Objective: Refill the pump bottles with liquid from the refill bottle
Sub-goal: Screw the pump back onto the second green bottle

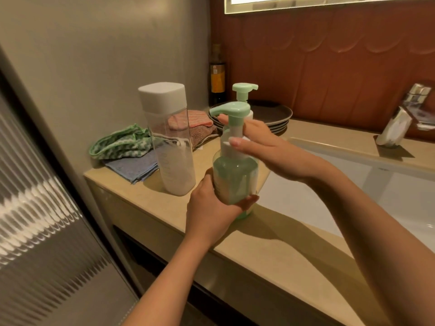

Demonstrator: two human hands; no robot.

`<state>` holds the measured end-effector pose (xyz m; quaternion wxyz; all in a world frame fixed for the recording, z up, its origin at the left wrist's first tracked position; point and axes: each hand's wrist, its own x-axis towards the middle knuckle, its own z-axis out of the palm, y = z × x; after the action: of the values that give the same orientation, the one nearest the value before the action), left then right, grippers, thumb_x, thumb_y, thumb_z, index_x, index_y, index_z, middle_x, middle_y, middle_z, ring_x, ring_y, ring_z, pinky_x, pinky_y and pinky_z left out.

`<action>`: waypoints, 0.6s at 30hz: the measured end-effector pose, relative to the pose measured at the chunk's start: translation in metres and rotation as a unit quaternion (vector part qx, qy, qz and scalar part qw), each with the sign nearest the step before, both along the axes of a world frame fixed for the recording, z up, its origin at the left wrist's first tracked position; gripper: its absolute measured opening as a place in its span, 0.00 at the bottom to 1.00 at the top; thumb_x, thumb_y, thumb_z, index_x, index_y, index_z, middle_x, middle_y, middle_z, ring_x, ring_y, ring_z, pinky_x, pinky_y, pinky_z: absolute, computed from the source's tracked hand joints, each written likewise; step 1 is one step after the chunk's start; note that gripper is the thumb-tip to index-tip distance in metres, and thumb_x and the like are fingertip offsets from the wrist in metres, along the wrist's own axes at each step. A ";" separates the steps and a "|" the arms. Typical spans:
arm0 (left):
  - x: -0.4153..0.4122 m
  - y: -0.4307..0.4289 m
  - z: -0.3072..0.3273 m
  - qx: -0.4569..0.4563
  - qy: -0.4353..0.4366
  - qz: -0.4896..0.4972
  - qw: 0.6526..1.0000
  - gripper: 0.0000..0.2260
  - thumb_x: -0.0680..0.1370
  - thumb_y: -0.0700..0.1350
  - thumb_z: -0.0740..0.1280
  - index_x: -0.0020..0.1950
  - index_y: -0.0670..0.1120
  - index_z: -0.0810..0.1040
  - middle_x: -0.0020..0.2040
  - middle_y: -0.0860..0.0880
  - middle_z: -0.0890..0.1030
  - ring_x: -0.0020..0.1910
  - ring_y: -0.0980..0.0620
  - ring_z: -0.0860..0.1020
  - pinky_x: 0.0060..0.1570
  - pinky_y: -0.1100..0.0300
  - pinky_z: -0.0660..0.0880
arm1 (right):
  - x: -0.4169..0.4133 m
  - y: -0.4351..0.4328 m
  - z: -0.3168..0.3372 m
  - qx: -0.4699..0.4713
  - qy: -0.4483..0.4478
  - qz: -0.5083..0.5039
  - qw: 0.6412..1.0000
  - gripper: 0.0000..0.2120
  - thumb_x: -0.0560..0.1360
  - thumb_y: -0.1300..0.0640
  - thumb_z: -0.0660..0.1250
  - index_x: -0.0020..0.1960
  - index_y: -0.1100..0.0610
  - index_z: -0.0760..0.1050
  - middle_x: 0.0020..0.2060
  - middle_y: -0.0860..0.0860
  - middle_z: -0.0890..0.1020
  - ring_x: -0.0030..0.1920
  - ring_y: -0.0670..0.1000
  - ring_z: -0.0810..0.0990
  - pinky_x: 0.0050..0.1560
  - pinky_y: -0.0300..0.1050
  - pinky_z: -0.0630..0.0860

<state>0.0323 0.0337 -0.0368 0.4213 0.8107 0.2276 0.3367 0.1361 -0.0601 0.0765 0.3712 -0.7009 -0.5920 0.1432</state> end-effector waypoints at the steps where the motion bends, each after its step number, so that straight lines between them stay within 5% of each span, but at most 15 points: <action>1: 0.000 0.000 0.000 0.003 -0.001 0.000 1.000 0.36 0.55 0.71 0.70 0.55 0.52 0.71 0.49 0.56 0.78 0.49 0.55 0.76 0.45 0.50 0.79 | 0.003 -0.001 0.001 -0.012 0.049 0.025 0.998 0.24 0.74 0.42 0.56 0.66 0.50 0.66 0.57 0.40 0.69 0.53 0.32 0.69 0.50 0.21 0.64; 5: -0.001 -0.001 0.002 0.010 -0.009 -0.009 1.000 0.35 0.57 0.69 0.70 0.57 0.53 0.71 0.50 0.58 0.77 0.50 0.58 0.76 0.46 0.52 0.79 | 0.014 -0.006 0.005 -0.037 0.104 0.068 0.992 0.16 0.76 0.50 0.60 0.63 0.47 0.67 0.59 0.40 0.73 0.56 0.30 0.73 0.53 0.24 0.69; 10: -0.001 0.000 0.001 0.007 -0.016 -0.017 1.000 0.35 0.58 0.69 0.71 0.60 0.55 0.70 0.52 0.59 0.77 0.52 0.58 0.75 0.48 0.51 0.79 | 0.016 -0.002 0.006 0.008 -0.008 -0.040 0.999 0.25 0.67 0.39 0.65 0.59 0.51 0.75 0.59 0.46 0.77 0.61 0.45 0.73 0.65 0.49 0.69; 15: -0.002 -0.001 0.002 -0.010 -0.020 -0.016 1.000 0.32 0.57 0.68 0.72 0.56 0.59 0.69 0.49 0.60 0.77 0.50 0.59 0.76 0.46 0.52 0.79 | -0.002 0.013 -0.005 0.090 -0.057 -0.197 0.975 0.31 0.60 0.34 0.71 0.52 0.55 0.71 0.46 0.49 0.76 0.47 0.47 0.74 0.45 0.44 0.74; 18: -0.001 -0.001 0.002 -0.035 -0.027 -0.018 0.999 0.29 0.56 0.66 0.73 0.53 0.63 0.69 0.49 0.61 0.78 0.50 0.60 0.76 0.48 0.51 0.78 | -0.008 0.021 -0.012 0.106 -0.131 -0.224 0.960 0.34 0.61 0.29 0.67 0.53 0.55 0.70 0.47 0.51 0.73 0.49 0.51 0.71 0.47 0.45 0.73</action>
<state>0.0315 0.0325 -0.0347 0.4612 0.7899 0.2132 0.3432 0.1279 -0.0391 0.0643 0.3852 -0.7845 -0.4754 -0.1007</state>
